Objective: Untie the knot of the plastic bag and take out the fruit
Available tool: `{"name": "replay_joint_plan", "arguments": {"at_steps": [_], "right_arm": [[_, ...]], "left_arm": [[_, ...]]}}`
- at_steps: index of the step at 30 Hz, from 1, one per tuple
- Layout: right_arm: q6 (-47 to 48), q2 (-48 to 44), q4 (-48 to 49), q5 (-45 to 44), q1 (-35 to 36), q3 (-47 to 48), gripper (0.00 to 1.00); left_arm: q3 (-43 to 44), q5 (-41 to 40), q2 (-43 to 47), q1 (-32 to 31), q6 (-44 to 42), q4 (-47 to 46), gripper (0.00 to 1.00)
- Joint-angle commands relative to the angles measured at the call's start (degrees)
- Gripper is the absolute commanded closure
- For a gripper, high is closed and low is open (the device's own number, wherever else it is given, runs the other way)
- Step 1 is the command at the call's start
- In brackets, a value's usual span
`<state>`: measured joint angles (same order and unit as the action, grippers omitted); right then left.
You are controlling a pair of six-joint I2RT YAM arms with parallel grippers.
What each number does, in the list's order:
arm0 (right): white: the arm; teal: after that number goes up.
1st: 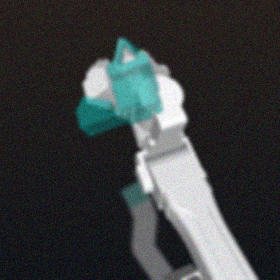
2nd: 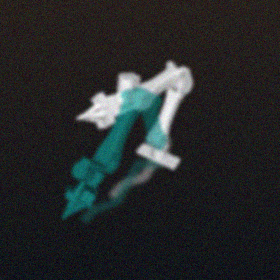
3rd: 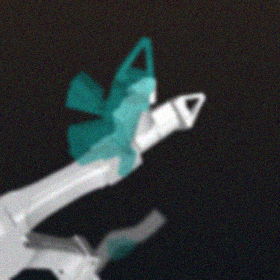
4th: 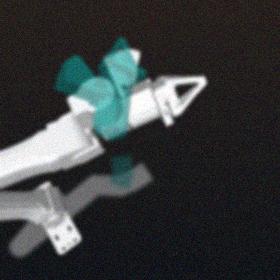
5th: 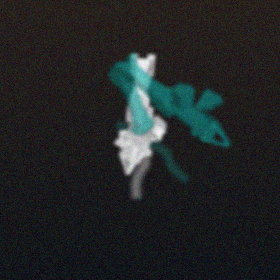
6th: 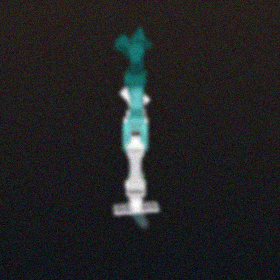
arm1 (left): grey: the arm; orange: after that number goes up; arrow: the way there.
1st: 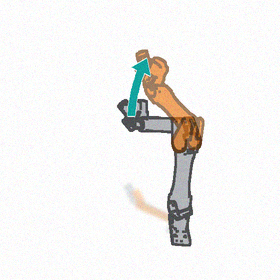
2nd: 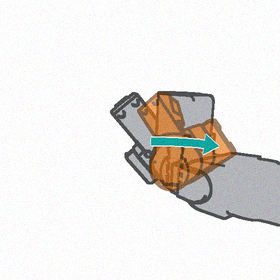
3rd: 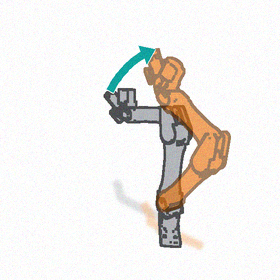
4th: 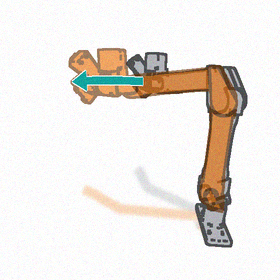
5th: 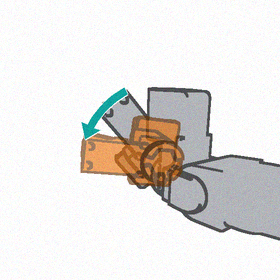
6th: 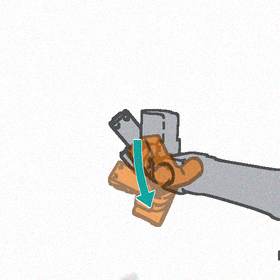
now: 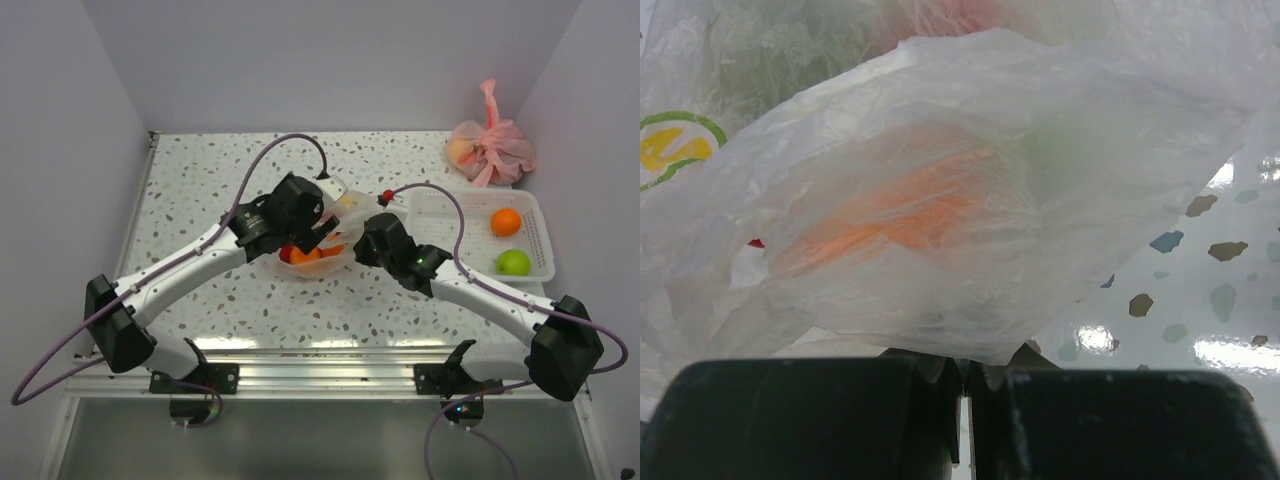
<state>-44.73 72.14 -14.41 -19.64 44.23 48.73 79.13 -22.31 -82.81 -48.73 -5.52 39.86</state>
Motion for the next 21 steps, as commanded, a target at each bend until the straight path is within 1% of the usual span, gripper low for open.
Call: {"name": "replay_joint_plan", "arguments": {"at_steps": [1, 3, 4, 6, 7, 8, 9, 10, 11, 15, 17, 19, 20, 21], "right_arm": [[1.0, -1.4, 0.8, 0.7, -0.1, 1.5, 1.00], [1.2, -1.5, 0.8, 0.7, 0.0, 1.3, 1.00], [1.3, -1.6, 0.8, 0.8, 0.0, 1.2, 1.00], [1.8, -1.9, 0.7, 0.3, 0.0, 1.0, 1.00], [2.0, -2.2, 0.8, -0.6, 0.0, 0.4, 1.00], [2.0, -2.6, 0.7, -1.1, -0.2, 0.0, 1.00], [1.9, -2.8, 0.7, -1.4, -0.3, -0.6, 1.00], [1.7, -3.1, 0.6, -1.5, -1.3, -1.8, 1.00], [1.1, -3.7, 0.5, -1.2, -2.2, -2.6, 1.00], [-2.6, -4.6, 1.4, 3.1, -7.8, -6.5, 1.00], [-2.2, -4.7, 1.2, 3.6, -9.0, -6.8, 1.00], [1.5, -4.7, 0.4, 3.7, -9.0, -4.7, 1.00], [3.1, -4.6, -1.0, 5.2, -8.9, -3.7, 1.00], [6.6, -4.4, -1.9, 6.3, -8.9, -2.4, 1.00]], "left_arm": [[-2.7, -7.0, -1.7, 0.4, -2.4, -1.8, 0.02], [-4.9, -8.5, -3.1, 1.1, -2.6, -4.5, 0.05], [-5.6, -8.5, -3.4, 2.5, -2.4, -5.4, 0.07], [-7.1, -9.9, -3.9, 4.7, -0.8, -7.9, 0.15], [-7.3, -11.3, -3.9, 7.9, 0.1, -8.5, 0.19], [-7.4, -11.6, -3.6, 9.9, 2.5, -9.3, 0.26], [-7.9, -11.8, -3.1, 11.7, 3.5, -10.1, 0.29], [-8.4, -12.7, -1.8, 15.2, 4.5, -10.9, 0.32], [-8.9, -13.2, -1.2, 16.7, 7.2, -11.9, 0.36], [-10.7, -11.5, 1.5, 24.4, 13.3, -11.4, 0.39], [-13.9, -9.3, 3.7, 25.8, 14.8, -12.7, 0.40], [-16.2, -6.7, 5.6, 26.1, 14.7, -14.2, 0.41], [-18.5, -2.7, 7.7, 26.1, 14.7, -15.9, 0.42], [-19.7, -0.3, 9.0, 26.1, 14.7, -16.9, 0.45]]}}
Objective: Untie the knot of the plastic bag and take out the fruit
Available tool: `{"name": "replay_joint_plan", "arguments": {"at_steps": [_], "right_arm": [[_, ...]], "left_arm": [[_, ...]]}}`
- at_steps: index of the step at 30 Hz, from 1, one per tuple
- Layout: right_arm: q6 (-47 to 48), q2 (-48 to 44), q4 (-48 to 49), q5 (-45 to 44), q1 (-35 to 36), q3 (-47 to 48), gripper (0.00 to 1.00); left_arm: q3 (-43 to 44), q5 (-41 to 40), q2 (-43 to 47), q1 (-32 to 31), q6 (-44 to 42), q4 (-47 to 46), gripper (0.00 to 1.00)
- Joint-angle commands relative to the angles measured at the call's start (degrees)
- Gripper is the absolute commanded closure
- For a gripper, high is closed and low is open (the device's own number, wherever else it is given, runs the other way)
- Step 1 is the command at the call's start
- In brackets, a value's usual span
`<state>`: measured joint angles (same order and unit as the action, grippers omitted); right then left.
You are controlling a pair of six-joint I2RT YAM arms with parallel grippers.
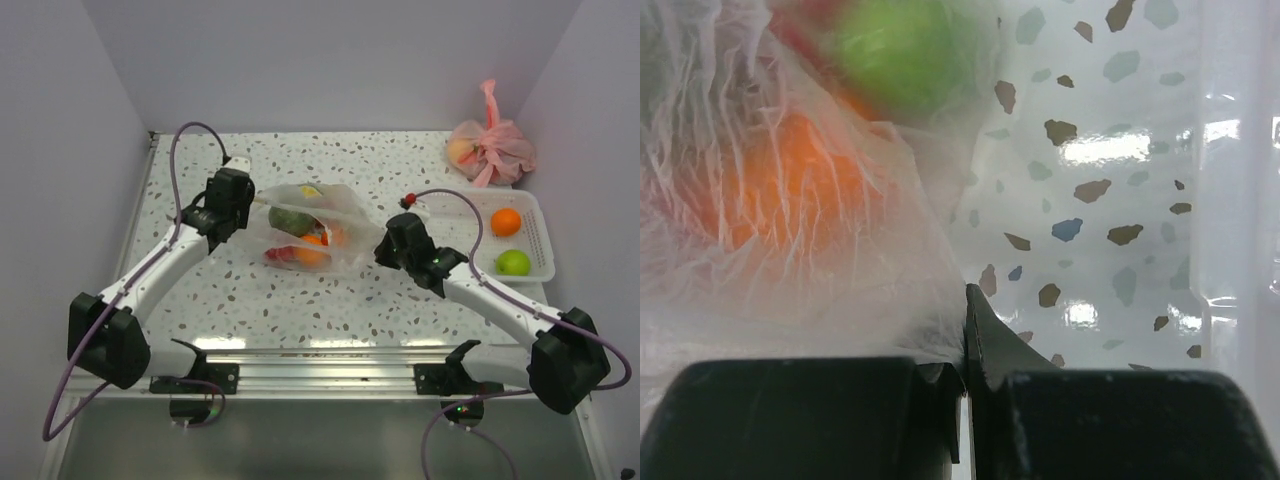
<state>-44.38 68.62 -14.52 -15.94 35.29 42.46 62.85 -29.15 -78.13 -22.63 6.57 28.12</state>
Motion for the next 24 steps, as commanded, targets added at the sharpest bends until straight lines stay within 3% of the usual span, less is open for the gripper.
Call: {"name": "replay_joint_plan", "arguments": {"at_steps": [1, 3, 4, 6, 7, 9, 11, 16, 24], "right_arm": [[8.1, -0.8, -3.0, 3.4, 0.0, 6.3, 0.99], [13.8, -1.0, -7.0, 5.1, 0.4, 9.1, 0.85], [15.8, -1.4, -8.2, 5.8, 0.7, 11.8, 0.61], [21.3, -1.7, -12.7, 6.7, 2.1, 15.2, 0.38], [23.2, -1.6, -14.3, 6.6, 3.5, 18.9, 0.21], [28.6, -0.9, -18.8, 5.5, 5.7, 23.0, 0.09], [32.3, 1.5, -21.6, 2.6, 9.1, 29.1, 0.01], [41.1, 7.3, -29.2, -0.8, 13.8, 42.3, 0.01], [51.2, 20.0, -31.0, -0.8, 16.0, 52.6, 0.01]], "left_arm": [[-4.6, 8.6, 5.6, 0.0, 2.6, -6.2, 0.46], [-7.6, 13.5, 9.1, 0.0, 3.6, -8.4, 0.50], [-8.1, 14.5, 10.1, 0.0, 4.1, -8.6, 0.51], [-8.1, 16.5, 11.9, 0.0, 5.6, -7.3, 0.51], [-7.9, 16.9, 12.5, 0.0, 6.0, -6.7, 0.51], [-7.0, 17.8, 12.6, 0.0, 6.9, -4.8, 0.50], [-6.3, 18.8, 12.6, 0.0, 7.2, -4.0, 0.50], [-5.9, 18.9, 12.7, 0.0, 7.7, -3.2, 0.50], [-7.4, 19.3, 13.4, 0.0, 8.6, -2.9, 0.49]]}}
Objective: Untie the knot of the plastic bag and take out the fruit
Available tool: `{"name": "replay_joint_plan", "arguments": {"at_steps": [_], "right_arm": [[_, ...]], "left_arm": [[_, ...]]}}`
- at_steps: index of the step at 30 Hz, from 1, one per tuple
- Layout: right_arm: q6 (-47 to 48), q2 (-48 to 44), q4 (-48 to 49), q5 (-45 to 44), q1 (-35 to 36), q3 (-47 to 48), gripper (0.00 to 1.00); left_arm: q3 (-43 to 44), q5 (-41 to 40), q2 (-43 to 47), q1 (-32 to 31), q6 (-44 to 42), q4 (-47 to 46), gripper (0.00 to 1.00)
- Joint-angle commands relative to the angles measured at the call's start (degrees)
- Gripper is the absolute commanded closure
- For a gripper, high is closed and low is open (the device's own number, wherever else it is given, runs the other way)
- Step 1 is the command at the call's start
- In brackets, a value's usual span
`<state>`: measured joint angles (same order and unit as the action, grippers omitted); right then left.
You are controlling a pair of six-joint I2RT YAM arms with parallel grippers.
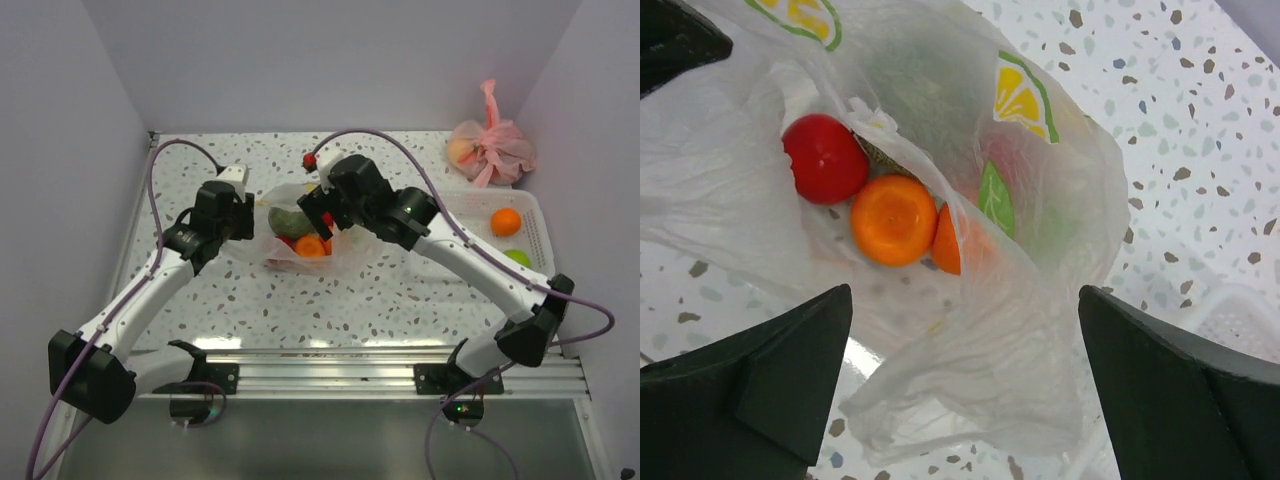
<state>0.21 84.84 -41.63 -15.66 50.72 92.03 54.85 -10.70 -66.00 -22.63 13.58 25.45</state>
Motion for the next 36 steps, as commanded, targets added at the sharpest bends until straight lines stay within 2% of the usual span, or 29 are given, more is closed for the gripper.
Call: {"name": "replay_joint_plan", "arguments": {"at_steps": [1, 4, 6, 7, 9, 10, 11, 12, 13, 15, 16, 17, 21, 22, 25, 30, 36], "right_arm": [[7.0, 6.1, -3.6, -1.9, 0.5, 3.4, 0.01], [9.5, 8.5, 0.9, -8.7, 0.4, 1.0, 0.01], [10.2, 11.4, 3.6, -11.2, -1.7, 0.6, 0.02], [9.2, 12.3, 4.0, -10.5, -5.3, 1.3, 0.04], [5.3, 14.2, 5.3, -8.9, -9.6, 2.5, 0.12], [3.8, 14.7, 6.0, -8.1, -13.4, 3.8, 0.15], [2.4, 15.4, 6.6, -7.5, -15.4, 4.6, 0.22], [-2.2, 16.0, 7.3, -6.8, -17.2, 5.5, 0.26], [-4.8, 16.5, 7.2, -5.9, -21.1, 7.4, 0.28], [-11.4, 17.9, 5.9, -2.1, -24.0, 9.1, 0.30], [-12.1, 17.9, 5.7, -1.5, -24.8, 10.1, 0.30], [-12.1, 17.9, 5.7, -0.1, -25.1, 10.4, 0.29], [-10.5, 15.5, 5.6, 7.7, -24.6, 8.9, 0.17], [-9.6, 13.1, 5.6, 8.5, -23.8, 7.4, 0.11], [-7.2, 7.6, 5.0, 10.0, -22.8, 4.4, 0.02], [-5.2, -1.0, 4.9, 11.0, -22.1, 2.1, 0.01], [-2.2, -6.3, 2.8, 12.7, -18.7, 6.7, 0.01]], "left_arm": [[0.4, 1.0, 1.4, 0.0, 1.6, -0.2, 0.49], [-0.1, 2.3, 1.7, -0.2, 1.4, 0.0, 0.49], [-1.2, 2.7, 2.3, -0.7, 1.5, 0.2, 0.49], [-1.9, 2.9, 2.9, -0.7, 1.5, 0.1, 0.51], [-4.5, 3.4, 3.7, -1.1, 1.4, -0.2, 0.57], [-5.5, 3.9, 4.4, -1.1, 1.4, -0.5, 0.64], [-8.0, 5.6, 4.7, -1.2, 1.2, -1.2, 0.67], [-9.2, 6.5, 5.0, -1.6, 1.2, -1.7, 0.71], [-10.5, 7.4, 5.5, -1.9, 1.2, -2.4, 0.79], [-13.9, 9.8, 6.1, -2.8, 1.0, -4.4, 0.84], [-14.8, 10.2, 6.8, -3.0, 0.9, -4.9, 0.90], [-16.3, 10.4, 7.2, -3.1, 0.8, -6.2, 0.91], [-17.8, 13.8, 9.2, -3.2, 0.9, -9.4, 0.91], [-17.8, 14.1, 9.7, -3.2, 0.8, -10.2, 0.91], [-17.2, 14.6, 10.1, -3.2, 1.2, -10.9, 0.91], [-13.3, 14.9, 9.3, -3.2, 2.5, -8.9, 0.91], [-9.4, 13.6, 7.7, -3.2, 4.5, -6.6, 0.91]]}}
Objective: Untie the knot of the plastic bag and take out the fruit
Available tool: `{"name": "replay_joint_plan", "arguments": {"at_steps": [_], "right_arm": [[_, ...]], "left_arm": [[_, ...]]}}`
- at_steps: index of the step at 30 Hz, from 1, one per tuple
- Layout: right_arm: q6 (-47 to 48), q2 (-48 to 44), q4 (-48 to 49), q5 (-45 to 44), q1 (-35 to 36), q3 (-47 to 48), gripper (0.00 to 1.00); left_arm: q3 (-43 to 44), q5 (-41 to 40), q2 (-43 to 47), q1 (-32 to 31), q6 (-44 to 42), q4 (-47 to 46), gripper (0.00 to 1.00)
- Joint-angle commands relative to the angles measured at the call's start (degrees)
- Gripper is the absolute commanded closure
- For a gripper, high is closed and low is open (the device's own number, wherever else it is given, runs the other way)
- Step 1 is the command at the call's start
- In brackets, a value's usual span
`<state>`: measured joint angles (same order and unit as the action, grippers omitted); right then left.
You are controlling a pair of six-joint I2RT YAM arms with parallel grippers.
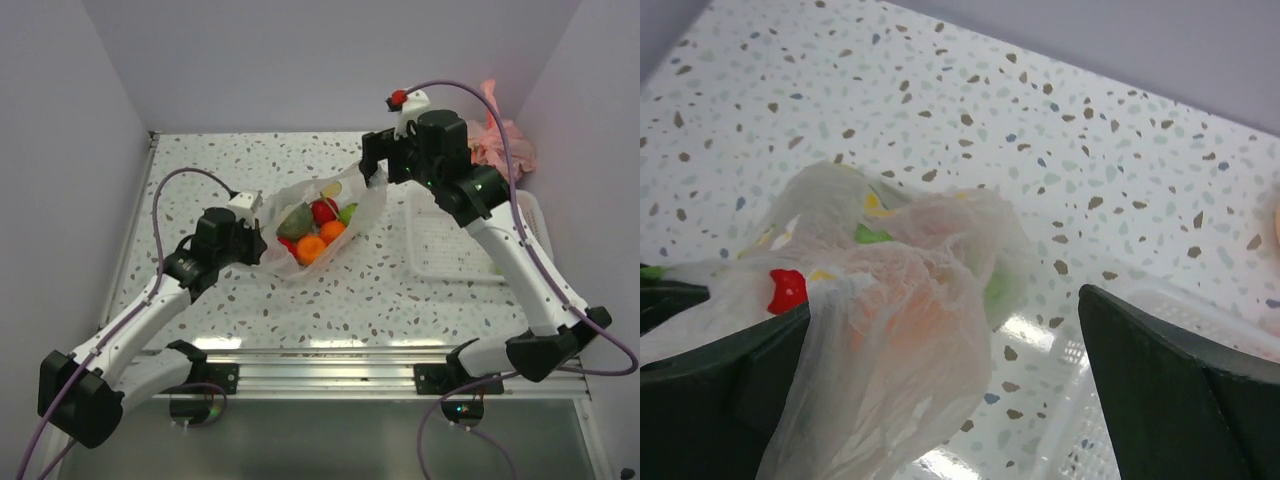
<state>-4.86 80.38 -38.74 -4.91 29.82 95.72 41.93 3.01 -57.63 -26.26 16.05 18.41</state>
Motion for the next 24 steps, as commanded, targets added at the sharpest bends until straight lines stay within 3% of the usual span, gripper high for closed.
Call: {"name": "replay_joint_plan", "arguments": {"at_steps": [1, 3, 10, 16, 19, 24], "right_arm": [[3.5, -2.2, -0.3, 1.8, 3.5, 3.6, 0.01], [4.3, -2.8, 0.1, 1.7, 6.3, 3.6, 0.01], [7.1, -2.3, 1.0, -3.8, 6.2, -2.7, 0.01], [3.2, -0.8, 4.6, 4.7, 6.2, -10.2, 0.01], [2.7, 0.6, 3.9, 4.6, 6.3, -10.5, 0.01], [7.4, 4.2, -0.1, 8.1, 6.3, -12.9, 0.01]], "left_arm": [[3.8, -0.3, -1.2, 0.4, 2.2, 0.6, 0.91], [4.3, -0.4, -1.8, 0.4, 2.4, 1.0, 0.91], [6.7, -5.0, -2.2, 0.4, 3.1, 4.5, 0.97], [8.3, -5.8, -2.3, 0.4, 4.1, 5.9, 1.00], [9.0, -8.5, -2.2, 0.4, 4.6, 6.9, 1.00], [11.1, -12.1, -3.9, 0.5, 5.4, 9.3, 1.00]]}}
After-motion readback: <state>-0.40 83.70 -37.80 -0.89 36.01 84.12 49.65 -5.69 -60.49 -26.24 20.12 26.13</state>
